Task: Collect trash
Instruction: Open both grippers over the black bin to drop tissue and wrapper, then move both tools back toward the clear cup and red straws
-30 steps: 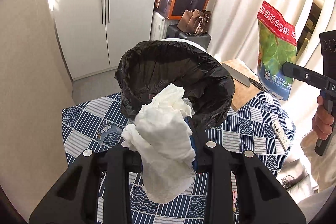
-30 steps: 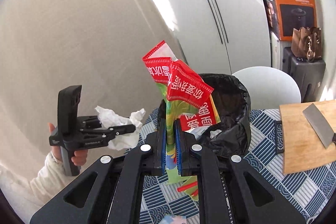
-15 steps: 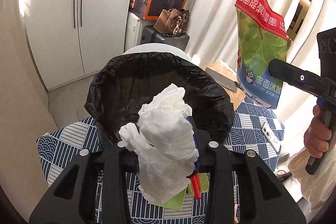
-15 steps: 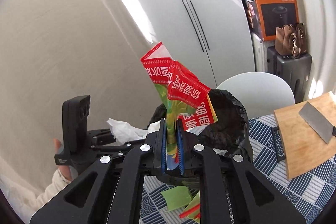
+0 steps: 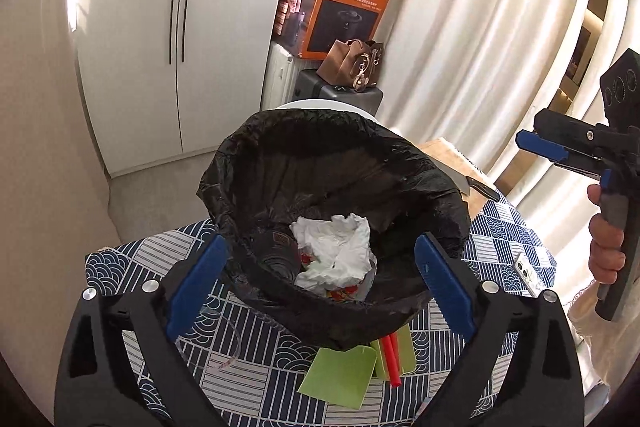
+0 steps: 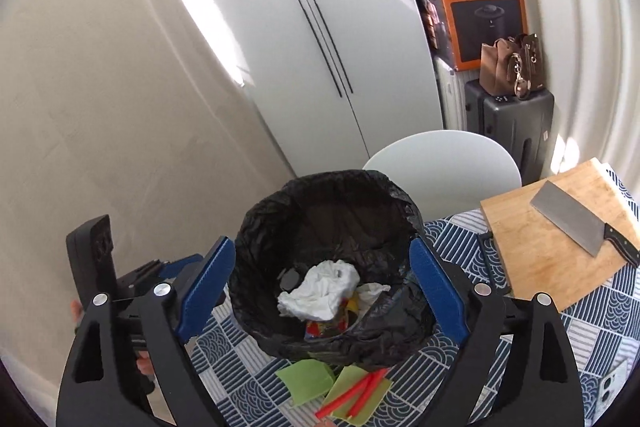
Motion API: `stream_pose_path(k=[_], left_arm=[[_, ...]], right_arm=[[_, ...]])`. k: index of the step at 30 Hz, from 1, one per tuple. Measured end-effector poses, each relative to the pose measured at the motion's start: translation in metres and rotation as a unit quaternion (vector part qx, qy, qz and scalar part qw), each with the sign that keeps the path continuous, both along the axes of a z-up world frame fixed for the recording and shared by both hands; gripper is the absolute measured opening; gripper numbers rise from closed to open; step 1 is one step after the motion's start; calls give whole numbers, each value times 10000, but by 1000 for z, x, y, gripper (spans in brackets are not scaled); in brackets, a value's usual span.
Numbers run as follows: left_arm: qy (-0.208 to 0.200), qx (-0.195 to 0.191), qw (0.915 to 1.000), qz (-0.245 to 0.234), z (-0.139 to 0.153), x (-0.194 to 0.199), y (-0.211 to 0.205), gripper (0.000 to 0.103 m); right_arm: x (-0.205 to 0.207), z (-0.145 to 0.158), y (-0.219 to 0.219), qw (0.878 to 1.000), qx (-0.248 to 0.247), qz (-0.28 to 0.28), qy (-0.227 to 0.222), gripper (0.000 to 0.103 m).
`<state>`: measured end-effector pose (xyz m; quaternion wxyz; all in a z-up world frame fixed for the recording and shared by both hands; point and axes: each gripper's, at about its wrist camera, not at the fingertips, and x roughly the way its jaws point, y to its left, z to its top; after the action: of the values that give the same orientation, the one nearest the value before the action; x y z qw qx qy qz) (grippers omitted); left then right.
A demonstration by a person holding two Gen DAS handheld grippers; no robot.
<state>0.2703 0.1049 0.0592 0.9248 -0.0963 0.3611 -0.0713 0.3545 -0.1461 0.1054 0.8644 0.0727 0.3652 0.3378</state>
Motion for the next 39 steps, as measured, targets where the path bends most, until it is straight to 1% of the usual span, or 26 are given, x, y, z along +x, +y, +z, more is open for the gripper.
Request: stream_pose_path(k=[5, 8, 12, 16, 19, 23, 26, 32, 39], left_arm=[[192, 253, 9984, 463, 0, -19, 11, 97], [299, 284, 9968, 684, 1, -34, 16, 97], [409, 446, 9937, 943, 2, -54, 18, 97], [573, 418, 9916, 1079, -1, -72, 21, 97], [700, 506, 9884, 1250, -6, -82, 22, 97], [806, 642, 9865, 1271, -13, -94, 21, 97], [936, 673, 9854, 1256, -19, -99, 22, 97], [1155, 799, 9835, 1142, -32, -100, 23, 97], [1369, 737, 9832, 962, -52, -94, 26, 97]], right_arm=[[-9, -10, 8, 9991, -363, 205, -100, 87], [-16, -16, 15, 9975, -583, 365, -144, 87], [-26, -21, 20, 9963, -586, 605, -146, 87], [-33, -25, 21, 9949, -568, 824, -149, 89], [-41, -29, 22, 9933, -622, 957, -160, 90], [-48, -36, 23, 9912, -777, 1066, -142, 91], [-53, -41, 23, 9897, -835, 1160, -121, 91], [-61, -51, 20, 9888, -816, 1249, -52, 91], [-71, -68, 14, 9880, -897, 1256, 76, 92]])
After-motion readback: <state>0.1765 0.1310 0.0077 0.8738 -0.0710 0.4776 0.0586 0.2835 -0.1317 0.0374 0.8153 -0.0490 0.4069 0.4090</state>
